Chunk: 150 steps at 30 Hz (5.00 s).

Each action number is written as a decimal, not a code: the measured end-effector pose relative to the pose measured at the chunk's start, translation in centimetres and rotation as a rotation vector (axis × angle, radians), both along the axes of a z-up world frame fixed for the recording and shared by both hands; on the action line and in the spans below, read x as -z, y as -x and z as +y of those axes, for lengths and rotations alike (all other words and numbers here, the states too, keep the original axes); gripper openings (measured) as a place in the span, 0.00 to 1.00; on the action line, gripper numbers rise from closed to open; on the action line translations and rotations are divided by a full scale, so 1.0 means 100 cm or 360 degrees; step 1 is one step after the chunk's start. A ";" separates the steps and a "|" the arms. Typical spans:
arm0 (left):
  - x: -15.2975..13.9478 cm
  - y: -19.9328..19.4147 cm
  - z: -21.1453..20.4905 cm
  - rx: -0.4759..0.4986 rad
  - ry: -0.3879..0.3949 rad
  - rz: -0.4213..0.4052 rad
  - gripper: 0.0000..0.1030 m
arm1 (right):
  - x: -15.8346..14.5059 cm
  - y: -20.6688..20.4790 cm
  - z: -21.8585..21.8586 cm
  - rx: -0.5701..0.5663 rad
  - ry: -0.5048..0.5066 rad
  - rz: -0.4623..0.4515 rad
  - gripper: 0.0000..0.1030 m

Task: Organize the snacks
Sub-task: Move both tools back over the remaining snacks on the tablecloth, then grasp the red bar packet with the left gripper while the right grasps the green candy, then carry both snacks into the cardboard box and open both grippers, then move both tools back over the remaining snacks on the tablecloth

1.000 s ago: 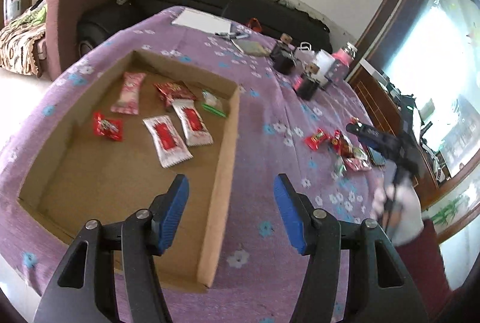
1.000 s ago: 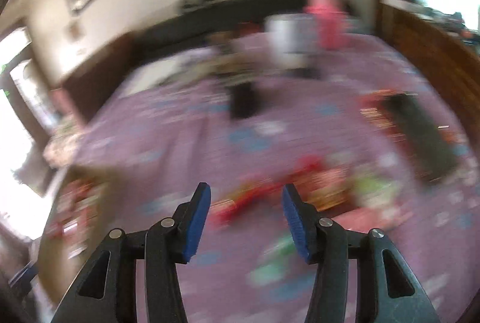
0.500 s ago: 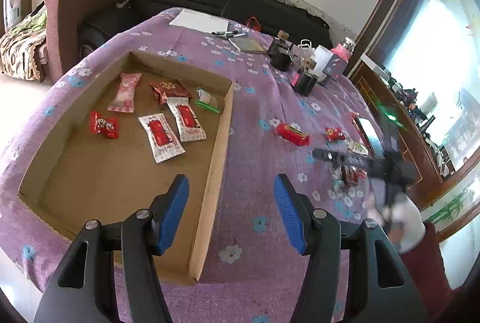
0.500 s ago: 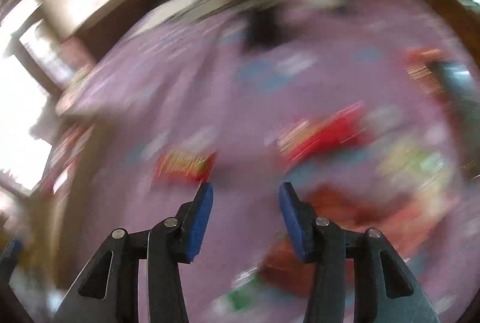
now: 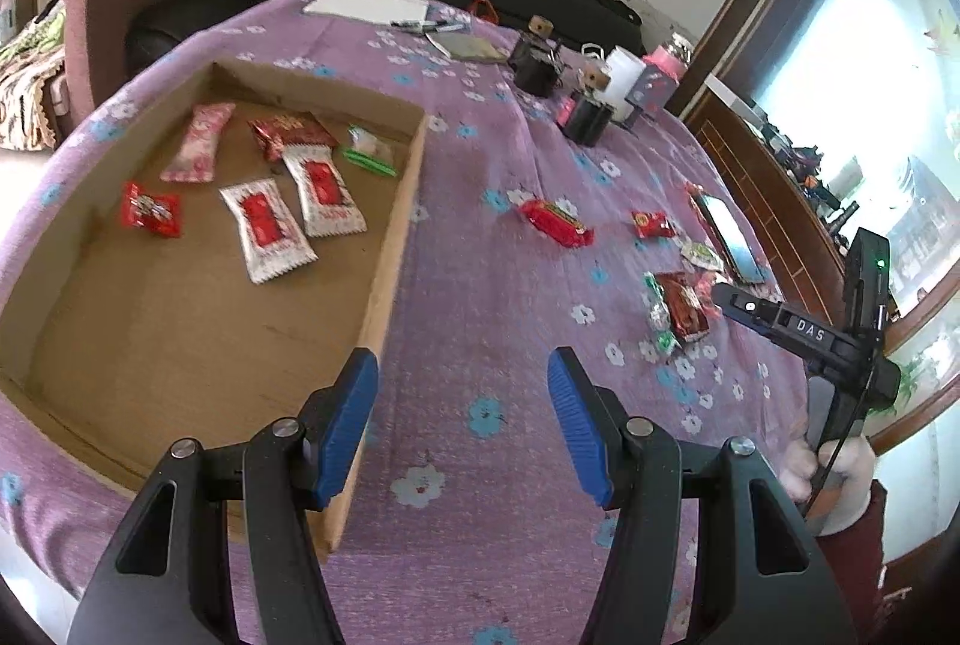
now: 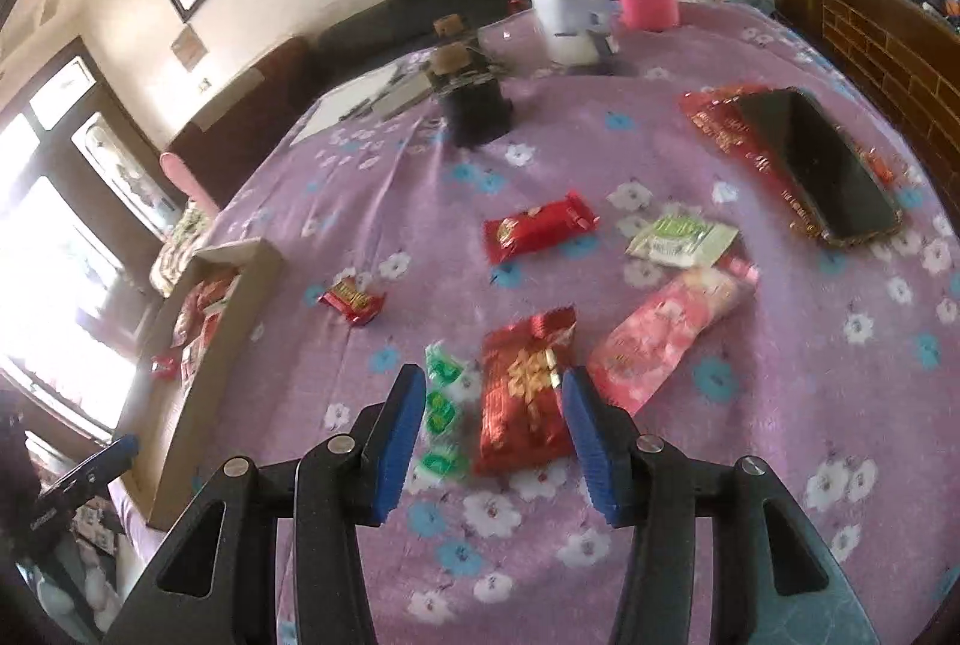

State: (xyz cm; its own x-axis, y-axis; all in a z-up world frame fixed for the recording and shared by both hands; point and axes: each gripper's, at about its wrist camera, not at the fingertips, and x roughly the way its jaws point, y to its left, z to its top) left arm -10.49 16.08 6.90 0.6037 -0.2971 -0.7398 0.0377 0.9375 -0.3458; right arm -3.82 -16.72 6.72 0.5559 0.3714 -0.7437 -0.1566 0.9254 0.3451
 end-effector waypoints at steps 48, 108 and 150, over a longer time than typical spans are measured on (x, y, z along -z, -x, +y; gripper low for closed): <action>0.014 -0.112 -0.110 0.0210 -0.0191 0.0091 0.16 | 0.039 -0.002 0.016 0.0006 -0.0051 -0.0062 0.21; 0.014 -0.016 0.171 -0.0459 0.0036 0.0067 0.43 | -0.023 -0.050 0.334 -0.0619 0.0071 -0.0107 0.34; 0.004 0.037 0.097 -0.0451 -0.0035 -0.0024 0.43 | -0.008 0.078 0.105 -0.0059 -0.0235 -0.0240 0.47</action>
State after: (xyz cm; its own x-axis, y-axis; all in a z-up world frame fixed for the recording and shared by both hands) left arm -14.23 25.80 6.51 0.6713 -0.0991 -0.7345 -0.2217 0.9188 -0.3266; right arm -11.62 -6.20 7.51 0.6410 0.4925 -0.5888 -0.2496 0.8591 0.4468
